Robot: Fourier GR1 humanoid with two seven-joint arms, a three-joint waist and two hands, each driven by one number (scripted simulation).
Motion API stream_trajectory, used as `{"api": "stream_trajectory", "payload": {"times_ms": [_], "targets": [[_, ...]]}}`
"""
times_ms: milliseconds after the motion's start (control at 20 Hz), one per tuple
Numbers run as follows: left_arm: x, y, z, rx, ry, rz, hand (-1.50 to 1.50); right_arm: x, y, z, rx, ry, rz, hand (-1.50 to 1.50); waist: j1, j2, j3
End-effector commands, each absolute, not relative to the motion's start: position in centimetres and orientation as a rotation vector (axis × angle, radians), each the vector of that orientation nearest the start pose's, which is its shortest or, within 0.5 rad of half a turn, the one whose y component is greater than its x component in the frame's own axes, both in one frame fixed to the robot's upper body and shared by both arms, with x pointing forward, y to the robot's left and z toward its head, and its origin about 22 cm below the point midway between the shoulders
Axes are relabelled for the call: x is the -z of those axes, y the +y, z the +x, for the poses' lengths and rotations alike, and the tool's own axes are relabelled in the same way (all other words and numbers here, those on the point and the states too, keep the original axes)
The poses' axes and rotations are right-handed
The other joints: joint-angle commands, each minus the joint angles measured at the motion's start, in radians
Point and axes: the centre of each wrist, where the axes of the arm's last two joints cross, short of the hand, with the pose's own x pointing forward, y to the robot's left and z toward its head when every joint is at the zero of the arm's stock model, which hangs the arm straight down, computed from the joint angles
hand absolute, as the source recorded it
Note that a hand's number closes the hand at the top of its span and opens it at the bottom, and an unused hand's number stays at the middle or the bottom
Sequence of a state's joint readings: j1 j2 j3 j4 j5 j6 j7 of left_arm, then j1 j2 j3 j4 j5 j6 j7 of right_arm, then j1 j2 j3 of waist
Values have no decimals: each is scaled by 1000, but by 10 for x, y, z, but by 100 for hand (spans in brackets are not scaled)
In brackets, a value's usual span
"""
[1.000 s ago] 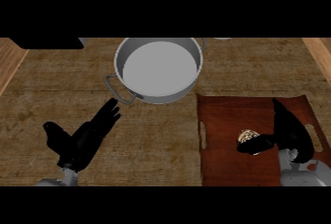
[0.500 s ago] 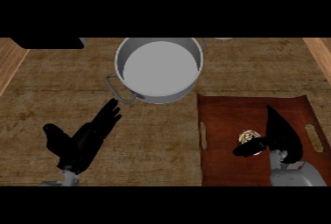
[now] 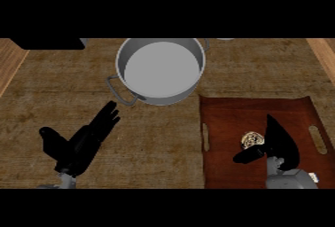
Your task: Pick the cupcake from the tray and place it in the pot
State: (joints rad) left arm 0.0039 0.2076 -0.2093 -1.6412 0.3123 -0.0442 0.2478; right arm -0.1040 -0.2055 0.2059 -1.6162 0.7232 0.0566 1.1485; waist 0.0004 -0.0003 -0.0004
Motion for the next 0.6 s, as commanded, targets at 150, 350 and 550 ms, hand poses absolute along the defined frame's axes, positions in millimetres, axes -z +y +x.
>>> {"api": "stream_trajectory", "payload": {"times_ms": [150,350,550], "targets": [[-27,224,253,130,-1309,-286,0,-36,-215,277,-383,-443,-889,-150,0,1,0],[-30,207,232,135,-1331,-265,0,-31,-228,269,-390,-413,-875,-150,2,-1,0],[-25,226,228,143,-1322,-281,0,-17,-227,262,-422,-529,-803,150,1,-1,0]]}}
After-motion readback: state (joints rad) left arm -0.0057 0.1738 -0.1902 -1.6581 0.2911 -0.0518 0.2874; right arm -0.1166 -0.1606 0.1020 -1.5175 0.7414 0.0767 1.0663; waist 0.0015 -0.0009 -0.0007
